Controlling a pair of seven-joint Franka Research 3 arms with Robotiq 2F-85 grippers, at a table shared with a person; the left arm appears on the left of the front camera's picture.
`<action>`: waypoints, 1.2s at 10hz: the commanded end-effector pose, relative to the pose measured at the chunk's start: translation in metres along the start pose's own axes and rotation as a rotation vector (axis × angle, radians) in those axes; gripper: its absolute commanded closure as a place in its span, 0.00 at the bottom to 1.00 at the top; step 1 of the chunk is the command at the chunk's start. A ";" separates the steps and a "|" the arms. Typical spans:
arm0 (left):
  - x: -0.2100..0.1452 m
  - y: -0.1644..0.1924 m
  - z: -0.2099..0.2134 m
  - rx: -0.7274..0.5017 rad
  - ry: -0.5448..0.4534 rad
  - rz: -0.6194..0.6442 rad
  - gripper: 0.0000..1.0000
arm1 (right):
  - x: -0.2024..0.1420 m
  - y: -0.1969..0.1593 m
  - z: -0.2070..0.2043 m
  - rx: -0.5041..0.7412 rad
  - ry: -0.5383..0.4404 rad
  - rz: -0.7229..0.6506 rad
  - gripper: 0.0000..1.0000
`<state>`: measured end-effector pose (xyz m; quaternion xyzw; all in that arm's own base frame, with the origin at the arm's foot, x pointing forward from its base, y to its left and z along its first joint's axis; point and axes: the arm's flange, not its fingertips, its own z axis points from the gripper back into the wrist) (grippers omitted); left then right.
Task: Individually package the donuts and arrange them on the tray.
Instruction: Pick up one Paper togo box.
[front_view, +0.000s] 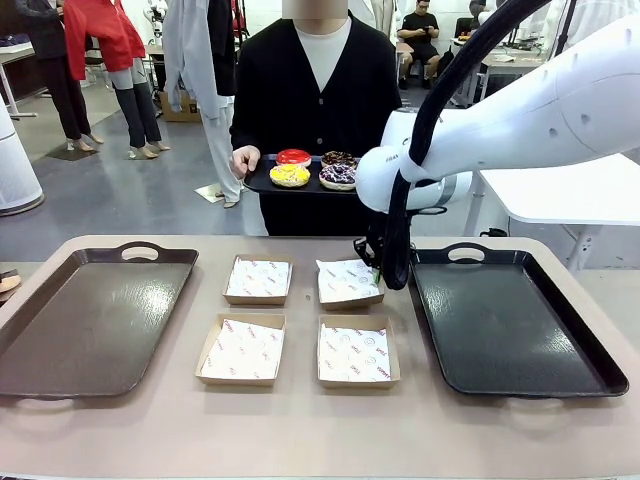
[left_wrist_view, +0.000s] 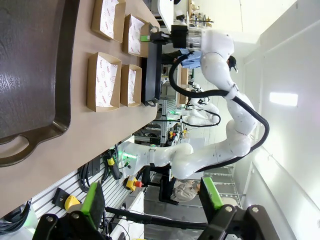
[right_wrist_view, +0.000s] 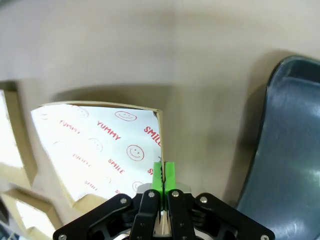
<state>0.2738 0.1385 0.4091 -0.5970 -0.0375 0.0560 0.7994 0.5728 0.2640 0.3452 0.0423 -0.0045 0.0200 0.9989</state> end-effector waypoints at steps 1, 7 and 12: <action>0.000 -0.001 0.001 -0.005 -0.003 0.006 0.00 | -0.011 0.011 0.062 -0.016 -0.008 0.066 1.00; 0.000 -0.001 0.001 -0.005 -0.003 0.006 0.00 | -0.006 0.015 0.162 -0.074 -0.012 0.053 1.00; 0.000 -0.001 0.001 -0.005 -0.003 0.006 0.00 | -0.004 0.006 0.145 -0.052 0.025 0.030 1.00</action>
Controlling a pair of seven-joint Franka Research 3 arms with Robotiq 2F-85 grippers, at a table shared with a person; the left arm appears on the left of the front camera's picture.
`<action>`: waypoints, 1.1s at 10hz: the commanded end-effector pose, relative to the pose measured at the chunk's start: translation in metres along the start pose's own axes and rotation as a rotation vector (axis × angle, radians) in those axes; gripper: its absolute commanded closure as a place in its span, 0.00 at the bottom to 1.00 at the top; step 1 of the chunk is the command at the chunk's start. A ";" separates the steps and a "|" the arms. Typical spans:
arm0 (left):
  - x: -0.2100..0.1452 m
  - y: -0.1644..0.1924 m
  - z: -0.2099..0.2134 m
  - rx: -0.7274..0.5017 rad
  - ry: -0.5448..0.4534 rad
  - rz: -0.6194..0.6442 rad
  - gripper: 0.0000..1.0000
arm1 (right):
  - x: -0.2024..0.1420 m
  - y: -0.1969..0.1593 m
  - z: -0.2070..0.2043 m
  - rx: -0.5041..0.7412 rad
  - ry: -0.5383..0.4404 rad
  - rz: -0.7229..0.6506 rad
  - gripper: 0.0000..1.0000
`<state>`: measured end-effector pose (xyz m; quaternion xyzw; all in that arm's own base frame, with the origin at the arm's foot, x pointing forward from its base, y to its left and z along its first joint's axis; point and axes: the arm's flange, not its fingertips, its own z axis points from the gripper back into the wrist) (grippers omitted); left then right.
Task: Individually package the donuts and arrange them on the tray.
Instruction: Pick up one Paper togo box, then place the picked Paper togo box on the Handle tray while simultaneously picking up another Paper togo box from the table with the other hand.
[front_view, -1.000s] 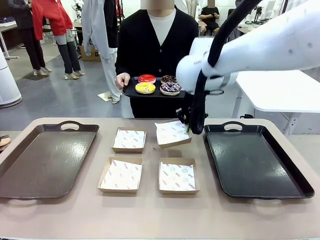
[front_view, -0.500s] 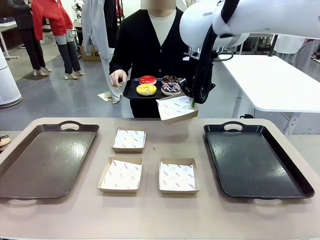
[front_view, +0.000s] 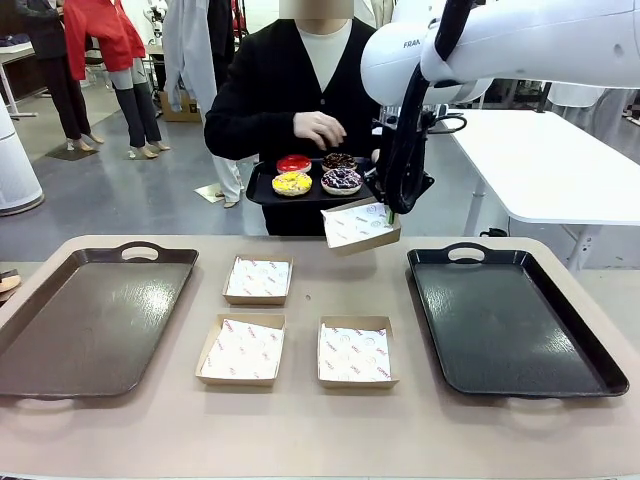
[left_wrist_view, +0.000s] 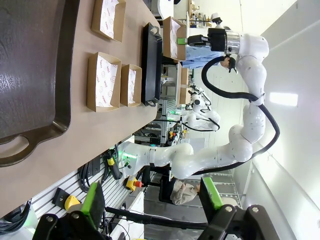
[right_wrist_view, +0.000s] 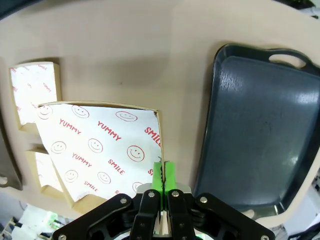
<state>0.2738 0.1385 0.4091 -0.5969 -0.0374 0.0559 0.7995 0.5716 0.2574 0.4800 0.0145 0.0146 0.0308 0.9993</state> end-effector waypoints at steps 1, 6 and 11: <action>-0.001 -0.001 0.001 -0.005 -0.004 0.007 0.00 | -0.004 0.001 0.010 0.002 -0.015 0.010 1.00; -0.001 -0.001 0.001 -0.005 -0.004 0.007 0.00 | -0.004 0.001 0.010 0.002 -0.015 0.010 1.00; -0.001 -0.001 0.001 -0.005 -0.004 0.007 0.00 | -0.004 0.001 0.010 0.002 -0.015 0.010 1.00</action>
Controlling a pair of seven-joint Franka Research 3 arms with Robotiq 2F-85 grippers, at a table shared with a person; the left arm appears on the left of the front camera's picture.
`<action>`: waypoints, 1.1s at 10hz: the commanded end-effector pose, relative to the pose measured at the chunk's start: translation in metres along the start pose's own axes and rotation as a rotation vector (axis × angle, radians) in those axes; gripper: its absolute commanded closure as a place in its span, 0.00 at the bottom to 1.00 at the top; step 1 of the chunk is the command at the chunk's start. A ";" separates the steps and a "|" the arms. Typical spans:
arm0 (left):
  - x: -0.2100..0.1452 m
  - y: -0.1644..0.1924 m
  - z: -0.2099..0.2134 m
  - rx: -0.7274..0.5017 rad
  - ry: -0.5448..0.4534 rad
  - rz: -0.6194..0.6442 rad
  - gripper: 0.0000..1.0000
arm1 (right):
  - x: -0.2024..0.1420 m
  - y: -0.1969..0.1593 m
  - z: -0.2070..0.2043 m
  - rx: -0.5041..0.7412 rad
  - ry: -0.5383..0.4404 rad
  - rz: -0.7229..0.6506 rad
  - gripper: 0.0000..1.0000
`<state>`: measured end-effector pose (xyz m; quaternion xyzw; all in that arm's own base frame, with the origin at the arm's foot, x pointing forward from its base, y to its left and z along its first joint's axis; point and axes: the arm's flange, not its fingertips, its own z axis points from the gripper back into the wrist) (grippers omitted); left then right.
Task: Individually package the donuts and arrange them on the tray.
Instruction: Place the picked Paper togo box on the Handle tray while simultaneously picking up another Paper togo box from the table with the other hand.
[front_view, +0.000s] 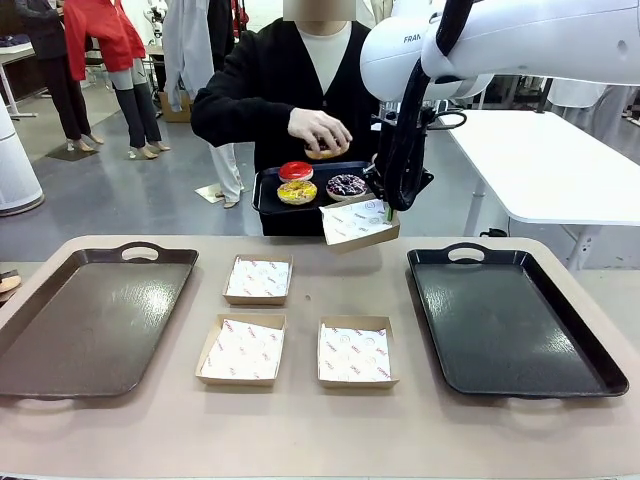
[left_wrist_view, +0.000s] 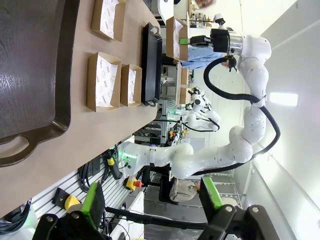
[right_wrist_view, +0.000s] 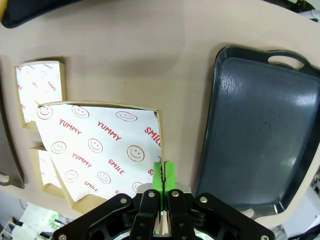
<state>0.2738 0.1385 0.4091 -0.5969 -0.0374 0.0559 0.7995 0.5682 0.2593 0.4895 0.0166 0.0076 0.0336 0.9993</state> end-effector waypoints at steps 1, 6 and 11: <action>-0.001 -0.001 0.001 -0.005 -0.004 0.007 0.00 | 0.000 -0.001 0.001 -0.001 -0.001 0.004 1.00; -0.001 -0.001 0.001 -0.005 -0.004 0.007 0.00 | 0.000 -0.001 0.001 -0.001 -0.001 0.004 1.00; -0.001 -0.001 0.001 -0.005 -0.004 0.007 0.00 | 0.000 -0.001 0.001 -0.001 -0.001 0.004 1.00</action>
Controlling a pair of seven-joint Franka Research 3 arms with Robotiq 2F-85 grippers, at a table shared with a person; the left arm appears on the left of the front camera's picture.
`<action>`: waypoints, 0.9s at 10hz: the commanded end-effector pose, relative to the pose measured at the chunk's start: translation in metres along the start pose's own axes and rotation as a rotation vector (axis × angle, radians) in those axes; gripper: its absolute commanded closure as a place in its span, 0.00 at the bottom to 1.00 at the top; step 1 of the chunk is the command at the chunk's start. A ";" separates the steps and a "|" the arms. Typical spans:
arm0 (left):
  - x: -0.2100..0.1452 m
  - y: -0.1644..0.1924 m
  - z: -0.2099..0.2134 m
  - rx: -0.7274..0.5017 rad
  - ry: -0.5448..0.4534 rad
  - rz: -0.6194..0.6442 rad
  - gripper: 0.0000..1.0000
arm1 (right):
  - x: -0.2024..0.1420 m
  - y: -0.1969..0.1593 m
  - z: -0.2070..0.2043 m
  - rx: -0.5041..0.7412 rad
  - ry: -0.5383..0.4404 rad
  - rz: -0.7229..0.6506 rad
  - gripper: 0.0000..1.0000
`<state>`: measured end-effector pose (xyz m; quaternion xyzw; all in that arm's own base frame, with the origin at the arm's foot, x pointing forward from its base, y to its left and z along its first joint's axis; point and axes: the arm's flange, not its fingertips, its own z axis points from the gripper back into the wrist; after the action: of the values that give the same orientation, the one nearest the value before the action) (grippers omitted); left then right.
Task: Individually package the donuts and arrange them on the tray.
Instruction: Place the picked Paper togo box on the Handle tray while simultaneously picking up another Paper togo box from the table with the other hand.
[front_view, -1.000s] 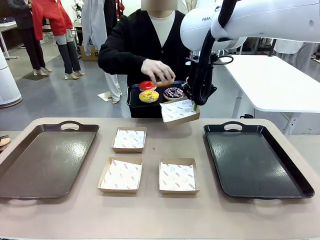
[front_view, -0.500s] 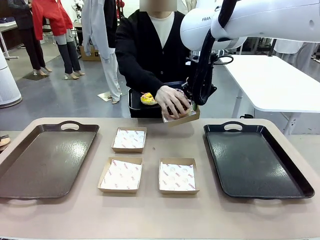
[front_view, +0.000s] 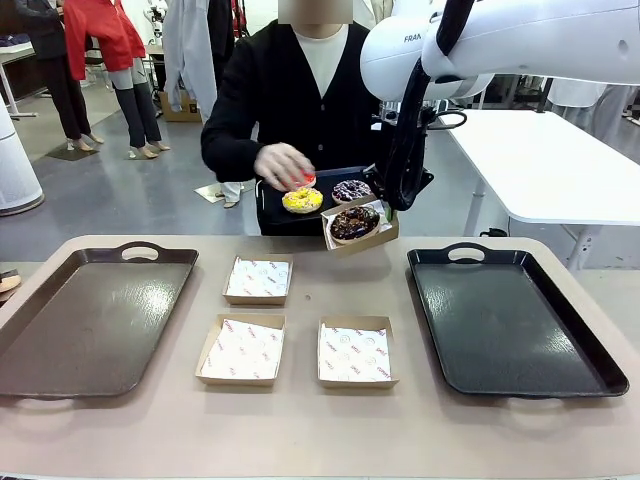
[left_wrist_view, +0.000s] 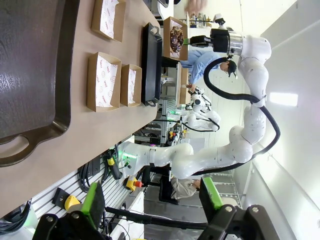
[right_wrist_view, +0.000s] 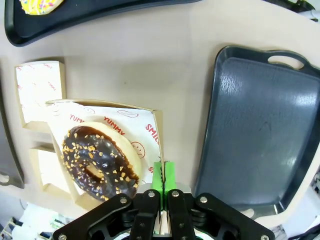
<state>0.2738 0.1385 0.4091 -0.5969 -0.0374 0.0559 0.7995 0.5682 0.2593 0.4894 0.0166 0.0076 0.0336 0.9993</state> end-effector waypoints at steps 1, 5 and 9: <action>-0.001 -0.001 0.001 -0.005 -0.004 0.007 0.00 | 0.000 -0.001 0.001 -0.001 -0.002 0.004 1.00; -0.001 -0.001 0.001 -0.005 -0.004 0.007 0.00 | 0.000 -0.001 0.001 -0.001 -0.002 0.004 1.00; 0.024 -0.042 -0.025 0.117 0.059 -0.032 0.00 | -0.003 -0.024 0.006 0.025 0.032 0.009 0.98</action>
<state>0.2867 0.1241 0.4218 -0.5778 -0.0293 0.0364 0.8148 0.5696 0.2521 0.4895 0.0168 0.0132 0.0336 0.9992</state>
